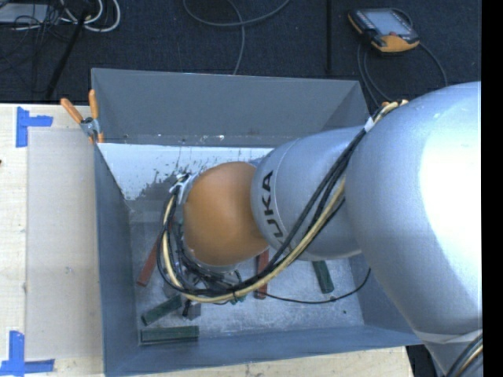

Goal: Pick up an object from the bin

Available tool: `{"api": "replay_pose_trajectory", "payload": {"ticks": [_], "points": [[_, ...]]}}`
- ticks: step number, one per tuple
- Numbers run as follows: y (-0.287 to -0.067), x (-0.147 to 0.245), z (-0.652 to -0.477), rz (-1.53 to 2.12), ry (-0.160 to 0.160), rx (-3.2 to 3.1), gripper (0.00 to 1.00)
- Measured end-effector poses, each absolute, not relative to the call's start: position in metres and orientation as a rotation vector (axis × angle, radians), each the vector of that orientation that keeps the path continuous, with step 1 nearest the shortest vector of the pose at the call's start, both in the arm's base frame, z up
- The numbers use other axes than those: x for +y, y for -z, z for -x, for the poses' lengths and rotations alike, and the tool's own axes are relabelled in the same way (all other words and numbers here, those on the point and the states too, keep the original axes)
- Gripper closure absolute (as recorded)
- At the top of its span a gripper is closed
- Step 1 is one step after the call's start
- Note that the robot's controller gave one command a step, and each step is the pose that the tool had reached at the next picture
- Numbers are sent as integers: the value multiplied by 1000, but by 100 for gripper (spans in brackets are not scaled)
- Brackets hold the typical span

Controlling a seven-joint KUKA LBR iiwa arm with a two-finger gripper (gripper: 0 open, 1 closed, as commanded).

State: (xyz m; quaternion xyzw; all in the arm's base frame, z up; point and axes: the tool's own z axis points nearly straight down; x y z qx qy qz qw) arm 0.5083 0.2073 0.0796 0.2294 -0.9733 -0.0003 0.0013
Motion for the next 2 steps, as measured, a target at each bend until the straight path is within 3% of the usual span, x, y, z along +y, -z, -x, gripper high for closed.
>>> {"api": "replay_pose_trajectory", "payload": {"ticks": [1, 2], "points": [[-80, 207, -508, -719, 1, -3056, 100], [-272, 211, -501, -752, 2, -3060, 100]]}}
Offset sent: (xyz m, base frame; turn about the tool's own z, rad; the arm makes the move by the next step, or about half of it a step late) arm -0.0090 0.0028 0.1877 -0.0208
